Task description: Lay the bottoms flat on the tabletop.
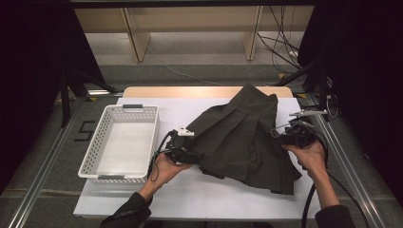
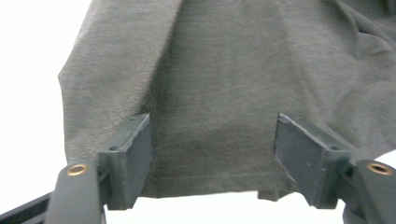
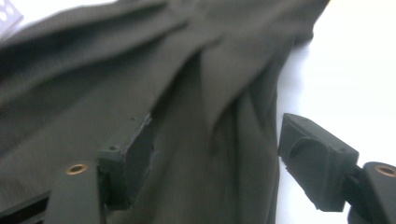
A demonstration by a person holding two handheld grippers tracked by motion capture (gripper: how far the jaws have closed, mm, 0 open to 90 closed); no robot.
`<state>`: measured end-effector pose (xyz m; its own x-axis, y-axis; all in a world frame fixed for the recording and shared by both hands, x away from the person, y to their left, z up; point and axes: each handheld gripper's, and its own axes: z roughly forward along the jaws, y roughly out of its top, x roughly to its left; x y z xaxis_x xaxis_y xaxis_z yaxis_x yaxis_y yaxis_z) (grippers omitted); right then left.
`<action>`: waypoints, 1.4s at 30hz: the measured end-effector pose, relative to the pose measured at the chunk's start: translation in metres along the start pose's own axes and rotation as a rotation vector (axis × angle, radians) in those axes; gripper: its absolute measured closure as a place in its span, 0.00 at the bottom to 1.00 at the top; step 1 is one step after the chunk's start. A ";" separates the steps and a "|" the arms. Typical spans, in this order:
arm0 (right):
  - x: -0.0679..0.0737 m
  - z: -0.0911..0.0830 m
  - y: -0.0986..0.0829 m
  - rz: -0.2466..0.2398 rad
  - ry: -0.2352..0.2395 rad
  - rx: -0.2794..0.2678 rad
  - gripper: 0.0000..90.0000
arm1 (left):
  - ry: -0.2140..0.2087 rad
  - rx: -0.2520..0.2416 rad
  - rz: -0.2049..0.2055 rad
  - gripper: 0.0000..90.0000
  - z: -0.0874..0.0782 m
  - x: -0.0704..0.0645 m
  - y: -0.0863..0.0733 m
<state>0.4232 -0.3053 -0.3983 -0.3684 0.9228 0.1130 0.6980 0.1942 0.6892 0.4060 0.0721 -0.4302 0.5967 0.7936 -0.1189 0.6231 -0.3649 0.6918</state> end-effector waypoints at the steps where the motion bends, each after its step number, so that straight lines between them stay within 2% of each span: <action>1: 0.000 0.001 -0.007 0.007 0.003 0.006 0.28 | 0.006 -0.005 -0.007 0.28 0.000 0.000 0.001; 2: -0.001 0.002 -0.014 0.009 0.003 0.008 0.28 | 0.014 -0.008 -0.006 0.28 0.000 0.000 0.003; 4: -0.004 0.006 -0.025 0.001 -0.008 0.061 0.26 | 0.038 -0.012 0.008 0.24 0.000 -0.002 0.008; 5: -0.007 0.007 -0.030 0.006 -0.014 0.069 0.27 | 0.041 -0.020 0.009 0.23 -0.001 -0.003 0.011; 7: -0.014 0.005 -0.040 0.051 -0.008 0.064 0.28 | 0.038 -0.030 0.013 0.22 -0.002 -0.004 0.017; 10: -0.019 0.001 -0.051 0.072 -0.002 0.071 0.28 | 0.054 -0.031 -0.005 0.21 0.003 -0.002 0.026; 11: -0.019 -0.001 -0.055 0.080 0.005 0.069 0.27 | 0.059 -0.013 -0.006 0.20 0.008 0.000 0.028; 13: -0.020 -0.003 -0.061 0.085 0.007 0.074 0.27 | 0.072 0.032 -0.039 0.17 0.021 0.007 0.028; 15: -0.020 -0.003 -0.068 0.092 0.017 0.086 0.26 | 0.095 0.067 -0.056 0.17 0.035 0.012 0.023; 17: -0.020 0.000 -0.074 0.097 0.021 0.106 0.26 | 0.095 0.123 -0.069 0.17 0.048 0.016 0.018; 19: -0.019 0.003 -0.079 0.093 0.013 0.134 0.25 | 0.084 0.184 -0.067 0.16 0.058 0.017 0.012; 21: -0.020 0.008 -0.081 0.096 0.010 0.161 0.24 | 0.065 0.204 -0.049 0.17 0.065 0.016 0.006; 22: -0.020 0.010 -0.082 0.093 0.010 0.174 0.24 | 0.057 0.211 -0.041 0.19 0.067 0.016 0.004; 23: -0.020 0.013 -0.083 0.090 0.012 0.183 0.24 | 0.065 0.200 -0.012 0.22 0.066 0.015 0.003; 25: -0.019 0.015 -0.084 0.084 0.019 0.200 0.23 | 0.053 0.189 0.028 0.41 0.063 0.012 0.001; 27: -0.017 0.015 -0.084 0.082 0.005 0.206 0.25 | 0.060 0.181 0.065 0.61 0.061 0.009 0.000; 29: -0.015 0.016 -0.084 0.068 -0.024 0.200 0.35 | 0.046 0.167 0.071 0.78 0.060 0.006 -0.001; 31: -0.015 0.015 -0.084 0.052 -0.043 0.186 0.51 | 0.059 0.151 0.100 0.88 0.059 -0.001 -0.002; 32: -0.016 0.014 -0.084 0.054 -0.033 0.182 0.60 | 0.048 0.151 0.108 0.90 0.058 -0.003 -0.002; 35: -0.016 0.015 -0.084 0.056 0.017 0.178 0.85 | -0.057 0.155 0.074 0.94 0.055 -0.009 -0.003; 36: -0.016 0.015 -0.084 0.052 0.025 0.174 0.91 | -0.079 0.154 0.074 0.94 0.055 -0.014 -0.005; 39: -0.016 0.014 -0.082 0.042 0.028 0.170 0.95 | -0.135 0.149 0.078 0.94 0.053 -0.036 -0.008; 42: -0.024 0.010 -0.080 0.058 0.020 0.168 0.96 | -0.223 0.141 0.061 0.94 0.049 -0.056 -0.009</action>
<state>0.3819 -0.3393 -0.4630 -0.3357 0.9275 0.1646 0.8104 0.1953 0.5523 0.3916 0.0071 -0.4644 0.7225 0.6466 -0.2448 0.6372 -0.4854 0.5986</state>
